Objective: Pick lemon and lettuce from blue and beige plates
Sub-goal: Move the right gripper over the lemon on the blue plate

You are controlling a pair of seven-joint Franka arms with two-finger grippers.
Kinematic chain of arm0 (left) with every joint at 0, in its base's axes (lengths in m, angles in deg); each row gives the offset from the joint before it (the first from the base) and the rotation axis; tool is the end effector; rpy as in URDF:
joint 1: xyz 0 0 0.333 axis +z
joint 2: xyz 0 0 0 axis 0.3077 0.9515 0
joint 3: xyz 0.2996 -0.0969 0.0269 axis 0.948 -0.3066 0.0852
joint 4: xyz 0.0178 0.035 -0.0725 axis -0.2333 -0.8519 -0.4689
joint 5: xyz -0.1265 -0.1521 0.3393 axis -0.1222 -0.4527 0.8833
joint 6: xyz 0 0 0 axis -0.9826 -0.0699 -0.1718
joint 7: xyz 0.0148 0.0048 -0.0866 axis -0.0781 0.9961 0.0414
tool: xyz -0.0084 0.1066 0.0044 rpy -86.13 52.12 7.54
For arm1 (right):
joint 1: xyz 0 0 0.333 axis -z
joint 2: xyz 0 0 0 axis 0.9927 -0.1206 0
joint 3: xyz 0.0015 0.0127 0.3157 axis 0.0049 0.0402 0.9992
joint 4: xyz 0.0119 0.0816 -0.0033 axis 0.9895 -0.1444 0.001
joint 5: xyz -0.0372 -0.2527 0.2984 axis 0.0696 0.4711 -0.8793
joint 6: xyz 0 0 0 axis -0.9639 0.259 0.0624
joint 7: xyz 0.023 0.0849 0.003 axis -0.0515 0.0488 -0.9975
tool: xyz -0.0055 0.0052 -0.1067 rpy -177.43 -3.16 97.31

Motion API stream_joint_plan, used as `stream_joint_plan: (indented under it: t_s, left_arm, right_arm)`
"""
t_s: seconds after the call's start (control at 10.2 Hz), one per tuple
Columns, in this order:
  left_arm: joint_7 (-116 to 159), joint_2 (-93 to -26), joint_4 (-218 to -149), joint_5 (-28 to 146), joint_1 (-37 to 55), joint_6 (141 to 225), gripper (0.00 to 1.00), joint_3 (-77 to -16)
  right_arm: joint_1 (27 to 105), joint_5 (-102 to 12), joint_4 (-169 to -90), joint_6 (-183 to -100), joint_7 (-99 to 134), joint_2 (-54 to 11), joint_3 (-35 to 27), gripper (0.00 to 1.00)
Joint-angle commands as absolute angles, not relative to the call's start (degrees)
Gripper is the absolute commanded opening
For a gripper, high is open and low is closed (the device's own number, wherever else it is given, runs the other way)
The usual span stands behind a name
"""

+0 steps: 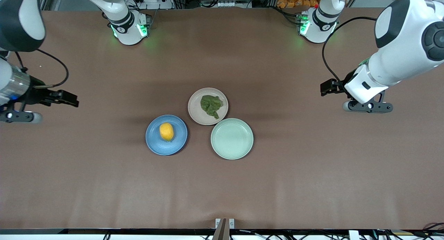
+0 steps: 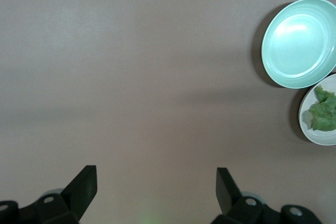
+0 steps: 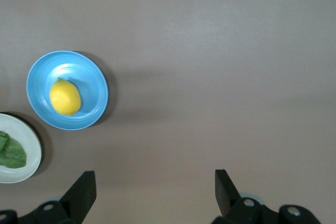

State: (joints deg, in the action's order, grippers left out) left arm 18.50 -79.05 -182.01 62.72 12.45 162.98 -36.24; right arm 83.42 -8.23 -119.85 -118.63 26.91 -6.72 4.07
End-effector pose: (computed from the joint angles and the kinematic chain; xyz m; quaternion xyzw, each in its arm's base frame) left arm 0.5646 -0.1435 0.5121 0.9963 -0.0281 -0.0691 0.0427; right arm 0.5992 0.0238 0.5443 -0.9985 0.0187 0.0509 0.0057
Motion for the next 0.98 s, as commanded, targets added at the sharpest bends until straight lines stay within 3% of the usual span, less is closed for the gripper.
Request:
stream_joint_plan:
  t_s: [0.0, 0.39, 0.88]
  left_arm:
    - [17.46, -78.35, -182.72, 61.29, 12.21, 164.56, 1.0, -36.33]
    - [17.37, -77.38, -183.42, 61.38, 12.12, 165.87, 1.0, -36.42]
    - [17.37, -76.15, -183.86, 61.38, 12.12, 166.67, 1.0, -36.51]
  right_arm:
    - [82.64, -13.42, -118.91, -119.27, 29.24, -8.83, 4.01, 1.0]
    - [77.29, -14.86, -119.09, -124.1, 35.65, -12.88, 3.93, 1.0]
    - [70.95, -14.15, -119.35, -134.73, 40.14, -22.45, 3.93, 1.0]
